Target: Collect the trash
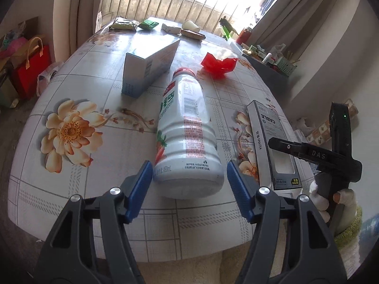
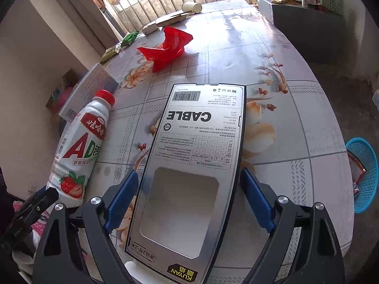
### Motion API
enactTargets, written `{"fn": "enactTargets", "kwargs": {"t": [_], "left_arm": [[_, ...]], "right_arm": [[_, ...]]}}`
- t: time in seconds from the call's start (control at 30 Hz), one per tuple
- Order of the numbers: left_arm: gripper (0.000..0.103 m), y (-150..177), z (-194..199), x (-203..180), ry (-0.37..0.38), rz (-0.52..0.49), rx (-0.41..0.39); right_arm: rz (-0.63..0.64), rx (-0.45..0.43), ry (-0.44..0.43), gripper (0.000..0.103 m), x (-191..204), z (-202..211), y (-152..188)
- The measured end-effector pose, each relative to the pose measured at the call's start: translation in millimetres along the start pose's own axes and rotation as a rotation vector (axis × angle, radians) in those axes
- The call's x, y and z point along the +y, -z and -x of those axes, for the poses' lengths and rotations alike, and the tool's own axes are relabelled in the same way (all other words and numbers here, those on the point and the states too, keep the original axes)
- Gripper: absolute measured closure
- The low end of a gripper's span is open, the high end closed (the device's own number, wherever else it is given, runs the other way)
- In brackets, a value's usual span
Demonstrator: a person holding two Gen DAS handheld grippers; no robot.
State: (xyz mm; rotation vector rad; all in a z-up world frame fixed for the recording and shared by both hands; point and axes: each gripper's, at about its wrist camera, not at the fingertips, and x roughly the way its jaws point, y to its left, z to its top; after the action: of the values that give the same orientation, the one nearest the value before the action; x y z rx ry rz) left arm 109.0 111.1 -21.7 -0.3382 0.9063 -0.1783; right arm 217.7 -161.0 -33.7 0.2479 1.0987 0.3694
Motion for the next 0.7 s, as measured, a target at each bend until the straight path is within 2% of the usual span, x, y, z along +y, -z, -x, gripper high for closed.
{"fn": "enactTargets", "kwargs": {"t": [0.13, 0.27, 0.33, 0.4, 0.53, 0.6, 0.7], "left_arm": [[0.033, 1.2, 18.3, -4.3, 0.039, -0.006, -0.045], [0.033, -9.5, 23.2, 7.2, 0.033, 0.053, -0.071], [0.033, -11.7, 23.1, 15.9, 0.027, 0.093, -0.080], [0.033, -12.1, 22.4, 23.3, 0.006, 0.113, -0.087], [0.033, -10.4, 19.8, 36.3, -0.020, 0.140, -0.087], [0.033, -9.8, 18.4, 42.2, -0.031, 0.148, -0.083], [0.033, -8.3, 17.8, 50.3, -0.047, 0.153, -0.075]], "right_arm": [[-0.046, -0.013, -0.039, 0.018, -7.0, 6.4, 0.3], [-0.095, -0.088, -0.026, 0.018, -9.7, 24.9, -2.5], [-0.088, -0.122, -0.060, 0.018, 0.6, 35.3, -6.7], [-0.020, -0.132, -0.111, 0.018, 24.3, 41.0, -13.1], [0.128, -0.063, -0.245, 0.018, 84.4, 24.7, -28.9], [0.147, 0.008, -0.303, 0.018, 105.0, 2.4, -36.6], [0.146, 0.111, -0.326, 0.018, 125.2, -39.9, -47.0]]}}
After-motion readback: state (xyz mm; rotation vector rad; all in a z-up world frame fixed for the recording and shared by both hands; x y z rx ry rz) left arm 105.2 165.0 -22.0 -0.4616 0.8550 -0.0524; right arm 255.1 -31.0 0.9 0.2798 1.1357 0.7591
